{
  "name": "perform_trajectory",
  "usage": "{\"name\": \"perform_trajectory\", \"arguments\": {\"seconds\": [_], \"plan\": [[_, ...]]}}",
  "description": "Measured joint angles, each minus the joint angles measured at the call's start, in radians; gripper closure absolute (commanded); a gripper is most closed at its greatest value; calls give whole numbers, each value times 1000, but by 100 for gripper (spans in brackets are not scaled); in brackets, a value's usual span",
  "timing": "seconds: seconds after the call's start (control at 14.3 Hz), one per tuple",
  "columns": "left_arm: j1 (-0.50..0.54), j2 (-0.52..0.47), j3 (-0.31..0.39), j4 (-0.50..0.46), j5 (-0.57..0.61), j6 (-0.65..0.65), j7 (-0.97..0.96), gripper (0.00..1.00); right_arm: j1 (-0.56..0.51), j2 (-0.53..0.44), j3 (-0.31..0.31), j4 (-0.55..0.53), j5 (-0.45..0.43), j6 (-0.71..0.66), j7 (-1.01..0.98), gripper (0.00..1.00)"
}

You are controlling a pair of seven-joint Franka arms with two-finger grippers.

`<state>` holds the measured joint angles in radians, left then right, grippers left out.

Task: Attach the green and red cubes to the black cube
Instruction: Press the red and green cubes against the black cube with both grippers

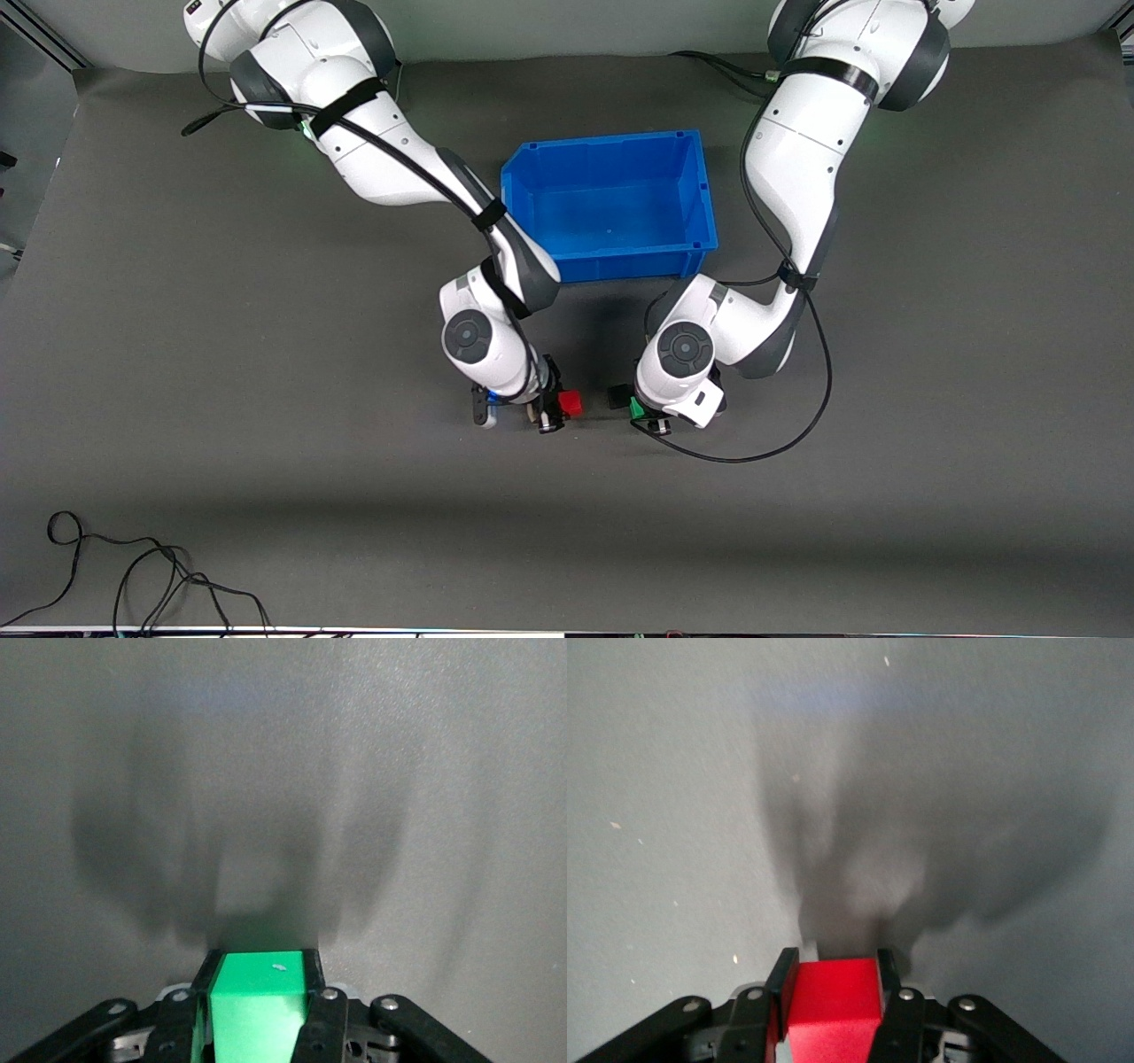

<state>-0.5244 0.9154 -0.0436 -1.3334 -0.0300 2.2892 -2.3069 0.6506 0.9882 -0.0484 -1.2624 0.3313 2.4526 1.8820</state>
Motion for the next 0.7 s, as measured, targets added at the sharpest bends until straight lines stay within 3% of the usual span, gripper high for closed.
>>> {"name": "perform_trajectory", "arguments": {"seconds": [0.7], "plan": [[-4,0,1,11,-1,-48,-4,100,4,23,-4,8,-7,39,18,100]]}}
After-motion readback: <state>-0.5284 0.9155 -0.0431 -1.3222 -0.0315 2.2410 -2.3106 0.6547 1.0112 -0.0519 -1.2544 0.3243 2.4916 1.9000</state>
